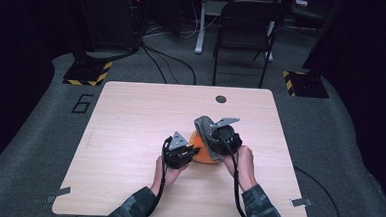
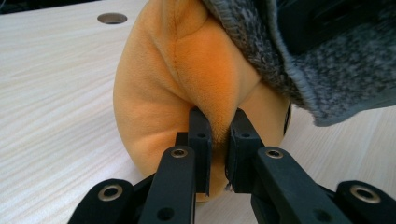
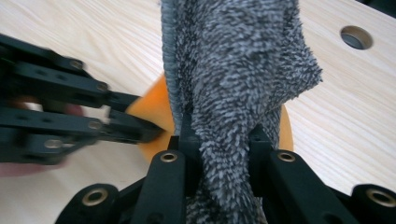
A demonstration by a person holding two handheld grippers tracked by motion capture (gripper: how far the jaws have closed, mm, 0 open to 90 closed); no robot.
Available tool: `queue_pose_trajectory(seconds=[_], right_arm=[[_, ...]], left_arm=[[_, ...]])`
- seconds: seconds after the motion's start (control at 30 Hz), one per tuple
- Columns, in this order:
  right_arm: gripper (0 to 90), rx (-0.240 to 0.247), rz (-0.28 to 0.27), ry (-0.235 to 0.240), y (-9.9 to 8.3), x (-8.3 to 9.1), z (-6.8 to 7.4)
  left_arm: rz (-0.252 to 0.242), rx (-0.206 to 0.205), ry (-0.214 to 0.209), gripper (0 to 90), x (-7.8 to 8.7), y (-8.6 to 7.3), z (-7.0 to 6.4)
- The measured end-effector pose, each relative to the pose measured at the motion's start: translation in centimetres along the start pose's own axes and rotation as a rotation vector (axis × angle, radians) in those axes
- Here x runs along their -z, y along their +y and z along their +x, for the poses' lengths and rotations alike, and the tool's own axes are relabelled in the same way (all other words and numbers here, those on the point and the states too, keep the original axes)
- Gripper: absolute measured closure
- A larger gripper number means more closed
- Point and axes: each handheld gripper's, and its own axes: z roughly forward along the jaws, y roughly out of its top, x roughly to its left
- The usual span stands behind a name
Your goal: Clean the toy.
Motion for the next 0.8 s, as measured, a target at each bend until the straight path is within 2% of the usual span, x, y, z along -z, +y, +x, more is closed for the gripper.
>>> queue_pose_trajectory(seconds=[0.17, 0.2, 0.23, 0.3, 0.5, 0.6, 0.67, 0.8], right_arm=[[76.0, -0.038, 0.029, 0.011, -0.5, -0.4, -1.0], [76.1, -0.04, 0.035, 0.019, -0.7, -0.6, -1.5], [76.2, -0.069, 0.056, 0.029, -1.2, -1.1, -2.5], [76.2, -0.086, 0.066, 0.028, -1.6, -1.3, -3.2], [76.2, -0.154, 0.127, 0.016, -2.9, -2.1, -5.4], [76.2, -0.172, 0.145, 0.004, -3.2, -2.5, -5.9], [76.2, -0.182, 0.178, -0.023, -3.7, -3.0, -6.4], [75.8, -0.204, 0.231, -0.033, -4.6, -4.1, -7.2]], left_arm=[[0.003, -0.002, -0.005, 82.0, -0.1, -0.1, 0.1], [0.01, -0.006, -0.009, 82.0, -0.1, -0.2, 0.1], [0.007, -0.013, -0.009, 81.9, -0.2, -0.2, 0.3], [0.01, -0.01, -0.012, 81.8, -0.2, -0.2, 0.4], [0.006, -0.012, -0.022, 81.5, -0.3, -0.3, 0.4], [0.001, -0.013, -0.026, 81.4, -0.3, -0.3, 0.4], [0.001, -0.015, -0.032, 81.3, -0.3, -0.3, 0.5], [-0.004, -0.021, -0.033, 81.2, -0.3, -0.4, 0.5]])
